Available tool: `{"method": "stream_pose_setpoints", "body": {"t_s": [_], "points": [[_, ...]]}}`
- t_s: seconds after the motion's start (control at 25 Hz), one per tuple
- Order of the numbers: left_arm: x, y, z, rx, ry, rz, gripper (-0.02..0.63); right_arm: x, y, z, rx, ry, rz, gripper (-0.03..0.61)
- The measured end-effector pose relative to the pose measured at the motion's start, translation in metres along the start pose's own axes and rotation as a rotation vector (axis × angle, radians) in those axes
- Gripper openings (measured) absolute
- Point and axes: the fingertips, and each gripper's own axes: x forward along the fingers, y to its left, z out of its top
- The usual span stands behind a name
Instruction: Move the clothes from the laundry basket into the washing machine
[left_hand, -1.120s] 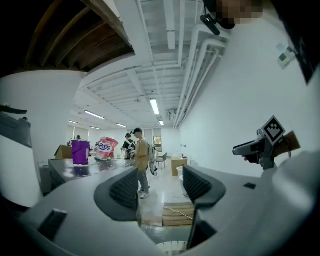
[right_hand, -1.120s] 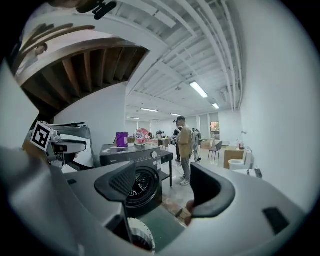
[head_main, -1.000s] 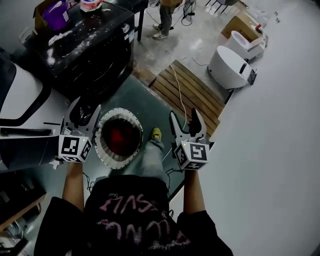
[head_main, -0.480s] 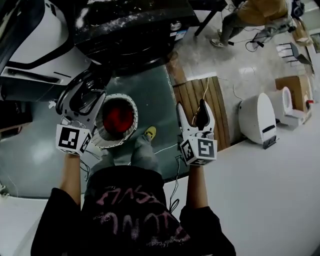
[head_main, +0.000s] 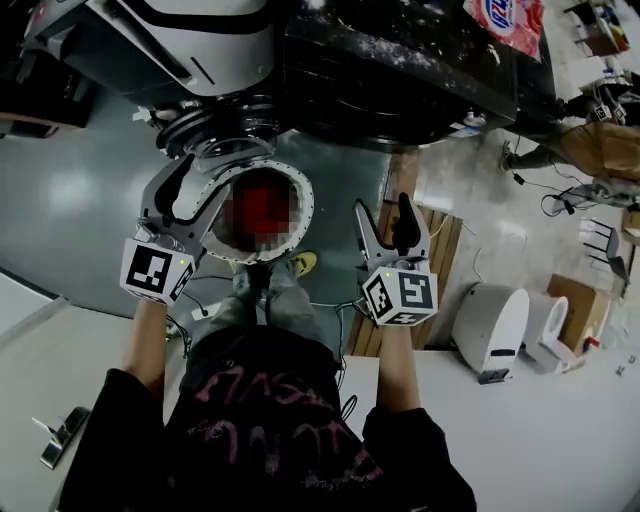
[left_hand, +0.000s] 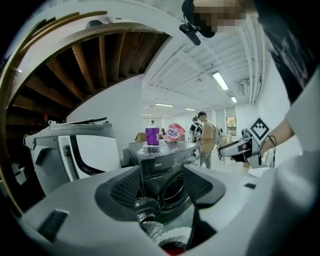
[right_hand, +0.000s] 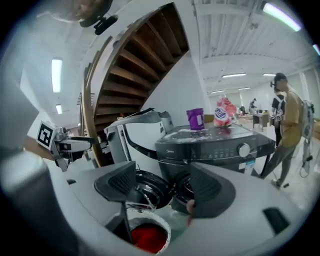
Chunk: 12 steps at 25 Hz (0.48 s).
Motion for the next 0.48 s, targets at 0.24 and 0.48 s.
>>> {"method": "stream_pose_setpoints", "body": {"t_s": [0.24,0.48], "points": [[-0.058,0.035,-0.037,-0.051,0.015,0.064,0.281,0.020,0.071,-0.023,-0.089,0.081,0.116,0.345],[-0.096,0.049,-0.064,-0.055,0.035,0.039,0.281,0.023,0.123,-0.041,-0.127,0.123,0.150,0.345]]}}
